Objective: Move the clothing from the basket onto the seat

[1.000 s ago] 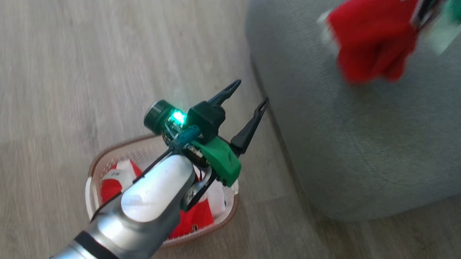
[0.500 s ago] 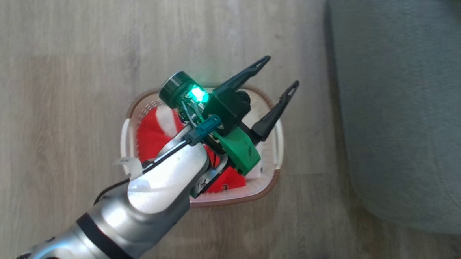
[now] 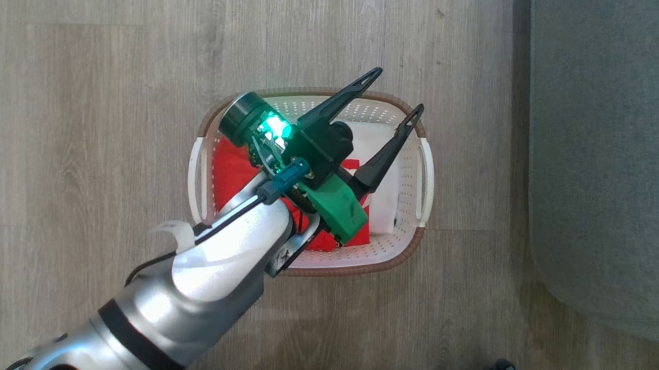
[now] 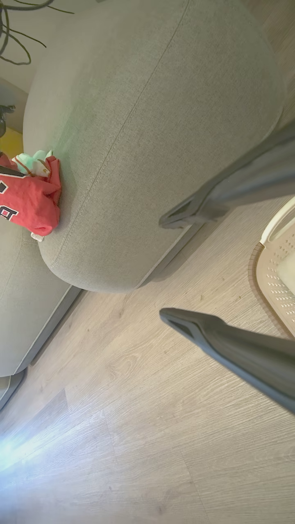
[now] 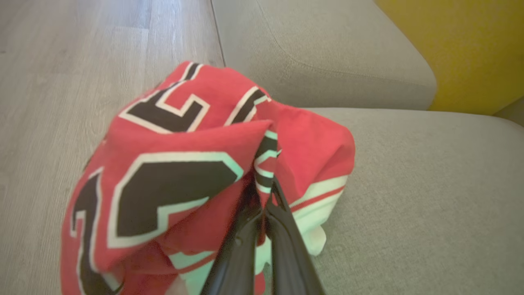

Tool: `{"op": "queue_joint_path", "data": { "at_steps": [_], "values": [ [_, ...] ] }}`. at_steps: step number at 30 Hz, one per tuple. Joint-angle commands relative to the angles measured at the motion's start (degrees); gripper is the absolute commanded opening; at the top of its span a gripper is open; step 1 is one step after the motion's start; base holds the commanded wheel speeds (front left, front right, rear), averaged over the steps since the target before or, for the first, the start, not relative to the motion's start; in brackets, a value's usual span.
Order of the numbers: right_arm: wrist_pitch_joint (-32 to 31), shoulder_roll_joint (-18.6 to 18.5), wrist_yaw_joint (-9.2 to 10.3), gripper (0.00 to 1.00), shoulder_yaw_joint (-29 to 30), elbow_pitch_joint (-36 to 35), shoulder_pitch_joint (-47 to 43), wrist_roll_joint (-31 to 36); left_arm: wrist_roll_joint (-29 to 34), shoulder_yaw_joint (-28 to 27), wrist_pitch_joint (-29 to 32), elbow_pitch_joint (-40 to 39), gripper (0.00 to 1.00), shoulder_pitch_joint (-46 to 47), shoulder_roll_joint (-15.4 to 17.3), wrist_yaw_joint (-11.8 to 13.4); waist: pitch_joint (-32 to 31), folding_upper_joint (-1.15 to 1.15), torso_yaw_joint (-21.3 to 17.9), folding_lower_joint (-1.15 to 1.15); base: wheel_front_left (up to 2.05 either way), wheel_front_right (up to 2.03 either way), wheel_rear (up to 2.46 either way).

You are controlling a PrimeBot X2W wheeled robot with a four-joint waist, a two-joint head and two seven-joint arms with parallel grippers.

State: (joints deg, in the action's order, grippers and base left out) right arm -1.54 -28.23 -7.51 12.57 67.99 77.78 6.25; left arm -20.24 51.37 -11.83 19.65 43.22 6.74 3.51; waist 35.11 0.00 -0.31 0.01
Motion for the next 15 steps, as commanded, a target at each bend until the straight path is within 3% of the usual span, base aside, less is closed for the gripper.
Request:
{"op": "queue_joint_path", "data": {
  "at_steps": [1, 4, 6, 7, 8, 15],
  "values": [
    [-0.3, -0.8, 0.02, 0.00, 0.2, -1.1, -0.1, 0.4, 0.5, -1.3, 0.2, -2.3, 1.00, 1.0, 1.0, 0.3, 0.3, 0.00, -0.4, -0.01, 0.00, 0.00, 0.00],
    [-0.2, -0.5, 0.02, 0.02, 0.6, 0.0, -0.3, 0.2, 0.4, -1.3, 0.3, -2.5, 1.00, 0.9, 1.5, 0.5, 0.5, 0.00, -1.0, -0.01, 0.00, 0.00, 0.00],
    [-0.3, 0.0, 0.02, 0.46, 0.7, 0.8, -0.3, -0.5, 0.3, -1.4, 0.5, -2.6, 1.00, 0.9, 1.8, 0.7, 0.3, 0.00, -1.7, -0.01, 0.00, 0.00, 0.00],
    [-0.2, 0.2, 0.02, 0.95, 0.6, 1.1, -0.3, -0.9, 0.2, -1.4, 0.5, -2.7, 1.00, 0.9, 2.0, 0.8, 0.3, 0.00, -2.0, -0.01, 0.00, 0.00, 0.00],
    [0.0, 0.4, 0.02, 1.00, 0.5, 1.4, -0.3, -1.3, 0.2, -1.5, 0.6, -2.7, 1.00, 0.9, 2.2, 0.8, 0.1, 0.00, -2.3, -0.01, 0.00, 0.00, 0.00],
    [1.3, 1.9, 0.02, 1.00, -4.1, 3.1, -2.8, -5.4, -1.1, -2.4, 0.3, -2.7, 1.00, 0.1, 2.9, 1.4, -2.4, 0.00, -4.6, -0.01, 0.00, 0.00, 0.00]
  ]
}}
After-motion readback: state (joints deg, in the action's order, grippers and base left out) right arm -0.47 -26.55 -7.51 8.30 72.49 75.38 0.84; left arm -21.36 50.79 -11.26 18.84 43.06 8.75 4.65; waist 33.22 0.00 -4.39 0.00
